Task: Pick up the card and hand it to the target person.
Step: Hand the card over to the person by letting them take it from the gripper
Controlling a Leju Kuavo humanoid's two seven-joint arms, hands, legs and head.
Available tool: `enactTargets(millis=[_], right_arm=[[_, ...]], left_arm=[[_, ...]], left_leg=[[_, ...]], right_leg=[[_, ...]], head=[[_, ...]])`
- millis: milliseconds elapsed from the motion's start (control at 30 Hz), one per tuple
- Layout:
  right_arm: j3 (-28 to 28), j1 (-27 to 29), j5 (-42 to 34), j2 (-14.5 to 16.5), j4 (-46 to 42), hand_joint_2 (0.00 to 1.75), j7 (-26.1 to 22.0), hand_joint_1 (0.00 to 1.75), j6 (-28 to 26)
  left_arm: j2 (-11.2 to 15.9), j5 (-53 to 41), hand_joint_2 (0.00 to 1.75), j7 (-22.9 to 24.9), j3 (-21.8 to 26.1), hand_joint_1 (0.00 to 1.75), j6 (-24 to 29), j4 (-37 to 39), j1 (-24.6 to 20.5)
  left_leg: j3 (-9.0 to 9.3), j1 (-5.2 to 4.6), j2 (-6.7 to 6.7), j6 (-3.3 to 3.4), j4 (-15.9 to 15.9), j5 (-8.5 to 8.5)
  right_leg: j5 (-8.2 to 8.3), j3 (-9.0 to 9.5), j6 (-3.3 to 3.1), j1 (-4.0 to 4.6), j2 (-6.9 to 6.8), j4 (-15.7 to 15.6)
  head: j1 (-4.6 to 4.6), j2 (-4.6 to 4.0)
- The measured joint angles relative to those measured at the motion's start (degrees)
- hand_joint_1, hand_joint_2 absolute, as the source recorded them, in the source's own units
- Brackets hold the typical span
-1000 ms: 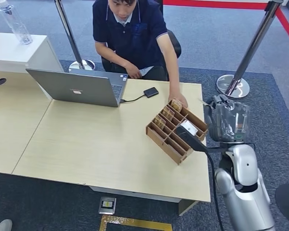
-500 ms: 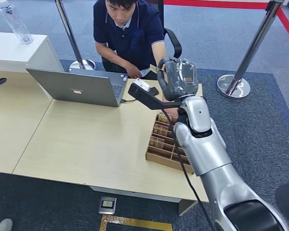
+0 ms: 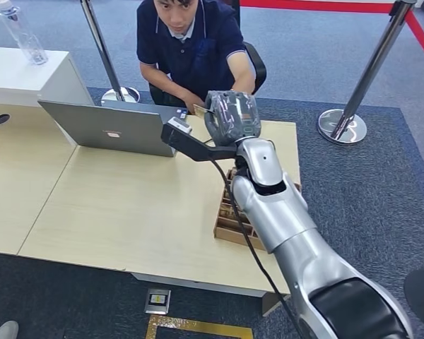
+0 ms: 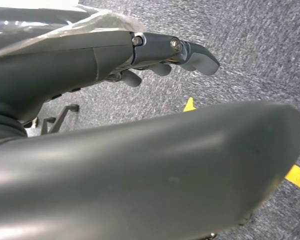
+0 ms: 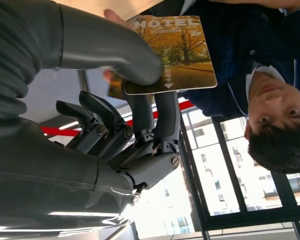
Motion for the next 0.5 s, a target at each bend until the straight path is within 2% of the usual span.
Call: enactTargets(millis=[500], right_arm=[[1.2, 0.0, 0.7, 0.4, 3.1, 1.75, 1.9, 1.75, -1.6]], left_arm=[[0.2, -0.8, 0.00, 0.1, 0.0, 0.00, 0.2, 0.0, 0.0]], left_leg=[[0.00, 0.00, 0.00, 0.00, 0.0, 0.00]], right_leg=[[0.00, 0.00, 0.00, 0.00, 0.00, 0.0]], head=[[0.00, 0.00]])
